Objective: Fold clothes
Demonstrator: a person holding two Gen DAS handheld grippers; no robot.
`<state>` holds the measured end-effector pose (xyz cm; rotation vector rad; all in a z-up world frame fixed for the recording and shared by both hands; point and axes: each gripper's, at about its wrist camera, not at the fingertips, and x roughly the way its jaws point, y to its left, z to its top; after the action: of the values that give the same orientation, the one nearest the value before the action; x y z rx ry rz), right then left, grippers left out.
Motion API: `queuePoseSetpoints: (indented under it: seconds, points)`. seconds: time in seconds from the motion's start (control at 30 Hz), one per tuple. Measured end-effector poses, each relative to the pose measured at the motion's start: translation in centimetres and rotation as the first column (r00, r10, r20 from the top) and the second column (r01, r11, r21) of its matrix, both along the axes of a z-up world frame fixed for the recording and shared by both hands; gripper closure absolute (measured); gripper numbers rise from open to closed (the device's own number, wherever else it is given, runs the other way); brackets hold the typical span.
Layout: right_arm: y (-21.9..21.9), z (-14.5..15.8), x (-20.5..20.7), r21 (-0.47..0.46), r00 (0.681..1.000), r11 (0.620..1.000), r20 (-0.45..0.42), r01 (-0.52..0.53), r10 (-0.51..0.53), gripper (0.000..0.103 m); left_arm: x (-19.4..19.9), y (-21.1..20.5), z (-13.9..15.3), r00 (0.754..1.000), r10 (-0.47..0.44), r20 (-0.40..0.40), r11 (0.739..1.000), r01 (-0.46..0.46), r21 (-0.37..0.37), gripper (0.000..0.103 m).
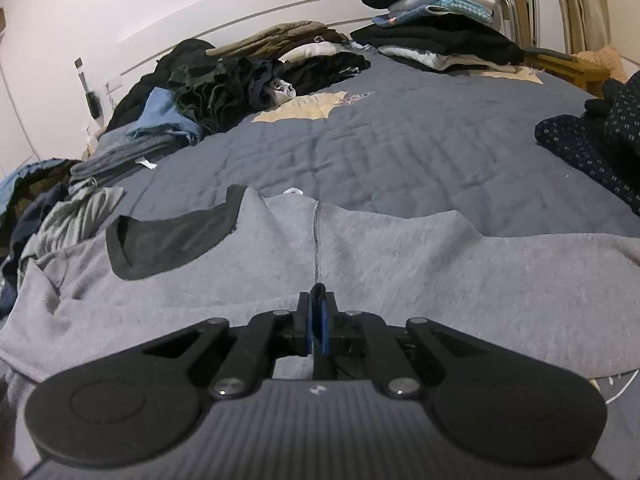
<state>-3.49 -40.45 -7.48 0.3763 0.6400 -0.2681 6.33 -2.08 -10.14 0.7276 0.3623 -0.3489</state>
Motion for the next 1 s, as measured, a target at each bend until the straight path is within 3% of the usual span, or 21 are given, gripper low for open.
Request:
queuePoseSetpoints:
  seconds: [0.07, 0.13, 0.27, 0.37, 0.53, 0.7, 0.87, 0.93, 1.0]
  points:
    - [0.0, 0.0, 0.1, 0.011, 1.0, 1.0, 0.003, -0.004, 0.004, 0.099, 0.4, 1.4, 0.9, 0.994, -0.004, -0.11, 0.997, -0.004, -0.074, 0.087]
    - [0.0, -0.1, 0.2, 0.016, 1.0, 1.0, -0.009, -0.014, 0.014, 0.099, 1.2, 2.8, 1.3, 0.959, -0.028, -0.281, 0.986, -0.02, -0.168, 0.083]
    - [0.2, -0.3, 0.3, 0.032, 1.0, 0.999, -0.018, -0.019, 0.02, 0.099, 1.9, 4.4, 1.3, 0.918, -0.04, -0.394, 0.959, -0.075, -0.272, 0.078]
    - [0.4, -0.2, 0.3, 0.036, 0.999, 0.999, -0.014, -0.03, 0.031, 0.099, 3.4, 5.1, 0.9, 0.875, -0.046, -0.482, 0.92, -0.151, -0.362, 0.074]
    - [0.5, -0.3, 0.3, 0.032, 1.0, 0.999, -0.014, -0.028, 0.028, 0.099, 5.2, 5.5, 0.8, 0.819, -0.105, -0.565, 0.837, -0.234, -0.495, 0.075]
    - [0.5, -0.4, 0.4, 0.032, 1.0, 0.999, -0.014, -0.026, 0.027, 0.099, 6.3, 5.8, -0.2, 0.776, -0.131, -0.616, 0.78, -0.303, -0.548, 0.073]
    - [0.6, -0.5, 0.4, 0.039, 0.999, 0.999, -0.016, -0.035, 0.036, 0.099, 6.7, 7.1, -0.2, 0.747, -0.174, -0.641, 0.688, -0.374, -0.622, 0.075]
    - [0.8, -0.6, 0.5, 0.039, 0.999, 0.999, -0.019, -0.038, 0.039, 0.099, 6.5, 6.8, 0.0, 0.757, -0.155, -0.635, 0.703, -0.367, -0.609, 0.078]
    - [0.9, -0.7, 0.5, 0.036, 0.999, 0.999, -0.021, -0.041, 0.042, 0.099, 6.4, 6.5, 0.0, 0.765, -0.136, -0.63, 0.71, -0.368, -0.6, 0.089]
